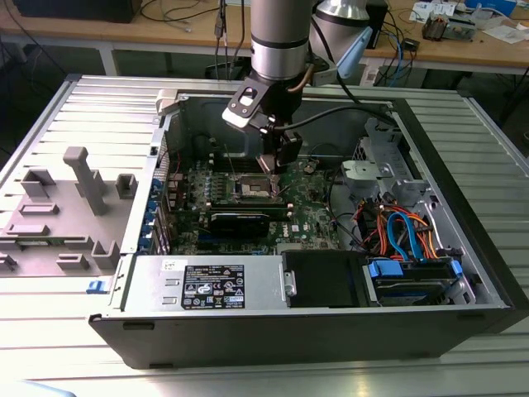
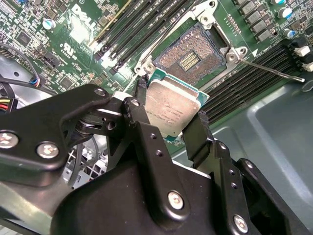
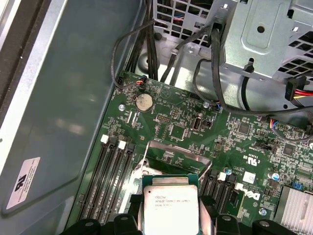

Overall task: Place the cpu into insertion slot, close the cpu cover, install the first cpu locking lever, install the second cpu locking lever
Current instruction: 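Place the cpu into insertion slot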

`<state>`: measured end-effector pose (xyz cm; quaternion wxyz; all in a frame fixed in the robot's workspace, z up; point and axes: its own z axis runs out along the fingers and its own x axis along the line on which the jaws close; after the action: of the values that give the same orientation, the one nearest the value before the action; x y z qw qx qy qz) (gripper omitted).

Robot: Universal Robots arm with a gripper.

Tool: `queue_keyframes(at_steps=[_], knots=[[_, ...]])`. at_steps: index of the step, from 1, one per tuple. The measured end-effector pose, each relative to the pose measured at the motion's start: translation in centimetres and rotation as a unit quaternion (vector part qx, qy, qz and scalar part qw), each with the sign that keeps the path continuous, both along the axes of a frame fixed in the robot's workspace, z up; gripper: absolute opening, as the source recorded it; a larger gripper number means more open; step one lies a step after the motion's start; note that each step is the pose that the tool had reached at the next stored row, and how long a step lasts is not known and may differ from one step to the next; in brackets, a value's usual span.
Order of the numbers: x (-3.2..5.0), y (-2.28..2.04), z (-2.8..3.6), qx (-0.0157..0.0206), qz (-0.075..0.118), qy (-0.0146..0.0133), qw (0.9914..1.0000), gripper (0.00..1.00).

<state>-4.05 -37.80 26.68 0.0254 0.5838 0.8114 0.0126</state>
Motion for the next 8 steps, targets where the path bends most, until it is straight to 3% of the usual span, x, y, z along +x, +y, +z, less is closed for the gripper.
queue_keyframes(at_steps=[8], knots=[[0.0,0.0,-0.07,-0.0011,-0.008,0.0,0.99997,0.55]])
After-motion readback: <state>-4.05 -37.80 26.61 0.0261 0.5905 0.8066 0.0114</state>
